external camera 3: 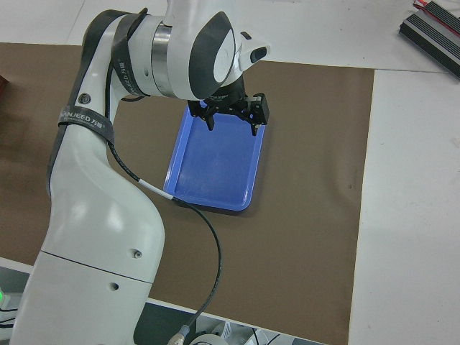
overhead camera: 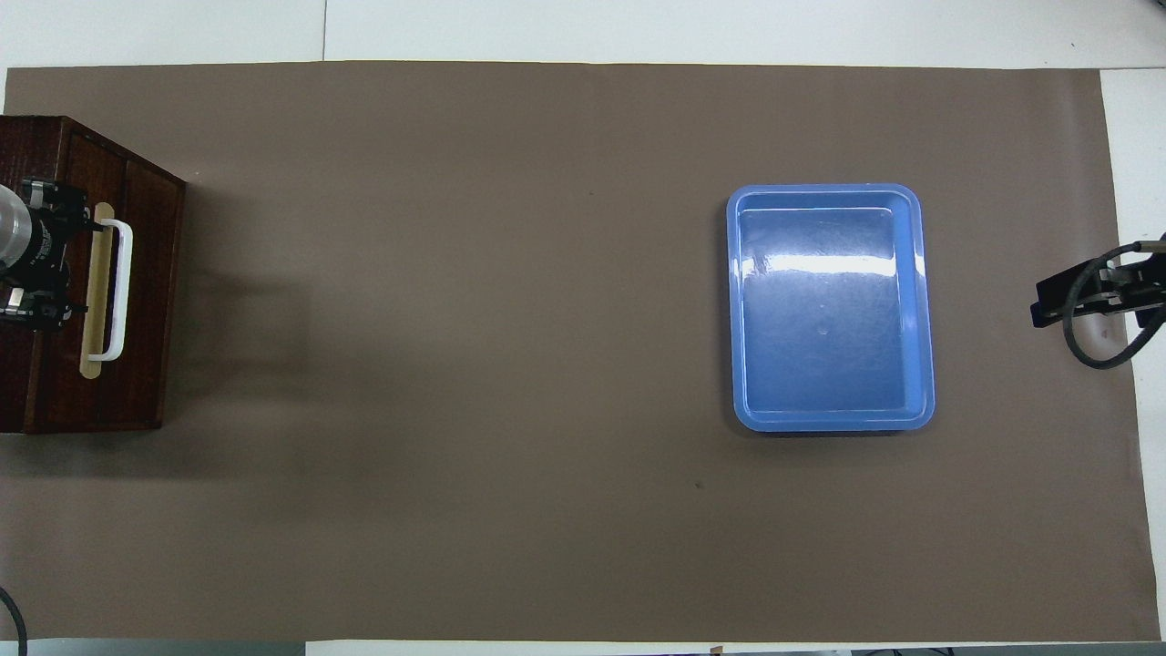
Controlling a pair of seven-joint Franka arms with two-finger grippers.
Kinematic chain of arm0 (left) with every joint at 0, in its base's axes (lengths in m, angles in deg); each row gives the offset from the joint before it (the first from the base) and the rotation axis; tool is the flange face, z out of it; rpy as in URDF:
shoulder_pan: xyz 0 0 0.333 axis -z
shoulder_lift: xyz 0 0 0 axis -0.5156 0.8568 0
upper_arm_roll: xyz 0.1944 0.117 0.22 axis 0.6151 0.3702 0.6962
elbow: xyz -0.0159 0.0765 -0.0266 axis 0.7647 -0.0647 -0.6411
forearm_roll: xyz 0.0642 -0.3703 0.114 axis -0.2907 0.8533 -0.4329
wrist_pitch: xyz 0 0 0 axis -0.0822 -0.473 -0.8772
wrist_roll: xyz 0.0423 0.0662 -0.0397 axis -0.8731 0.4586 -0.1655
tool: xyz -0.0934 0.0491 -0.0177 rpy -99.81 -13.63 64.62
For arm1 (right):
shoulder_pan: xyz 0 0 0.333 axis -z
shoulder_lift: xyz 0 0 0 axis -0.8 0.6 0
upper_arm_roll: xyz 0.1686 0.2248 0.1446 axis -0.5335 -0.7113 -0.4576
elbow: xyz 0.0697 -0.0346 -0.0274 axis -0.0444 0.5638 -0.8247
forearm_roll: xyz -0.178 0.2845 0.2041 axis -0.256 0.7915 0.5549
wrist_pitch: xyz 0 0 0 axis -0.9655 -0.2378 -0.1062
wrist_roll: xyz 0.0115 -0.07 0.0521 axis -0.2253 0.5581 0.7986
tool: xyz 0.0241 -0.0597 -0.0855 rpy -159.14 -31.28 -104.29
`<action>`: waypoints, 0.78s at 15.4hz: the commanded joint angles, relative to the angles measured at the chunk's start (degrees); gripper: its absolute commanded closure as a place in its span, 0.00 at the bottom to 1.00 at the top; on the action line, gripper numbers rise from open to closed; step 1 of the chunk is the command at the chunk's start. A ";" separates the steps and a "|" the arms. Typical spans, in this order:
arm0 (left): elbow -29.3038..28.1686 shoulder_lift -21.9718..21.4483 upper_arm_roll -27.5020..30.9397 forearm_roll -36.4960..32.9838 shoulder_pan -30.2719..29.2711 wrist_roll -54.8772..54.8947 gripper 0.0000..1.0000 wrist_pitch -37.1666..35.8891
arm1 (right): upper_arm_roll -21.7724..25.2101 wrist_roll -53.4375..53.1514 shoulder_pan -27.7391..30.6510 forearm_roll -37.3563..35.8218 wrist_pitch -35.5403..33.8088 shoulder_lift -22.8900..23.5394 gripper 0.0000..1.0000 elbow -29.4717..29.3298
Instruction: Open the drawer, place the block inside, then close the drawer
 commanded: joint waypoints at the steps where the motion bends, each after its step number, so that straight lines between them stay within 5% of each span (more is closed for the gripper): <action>1: 0.53 -1.58 -0.07 0.32 2.53 3.82 0.00 -1.31 | 0.66 -0.67 -0.60 1.11 -1.85 0.93 0.00 -1.67; 7: 10.73 -3.78 -1.74 7.08 5.61 36.21 0.00 -18.96 | 0.22 -0.76 -0.43 0.67 -1.33 -0.66 0.00 -1.59; 12: 8.90 -7.90 -1.83 10.69 7.11 58.04 0.00 -26.97 | 0.13 -0.49 -0.51 0.23 0.77 -0.74 0.00 -1.41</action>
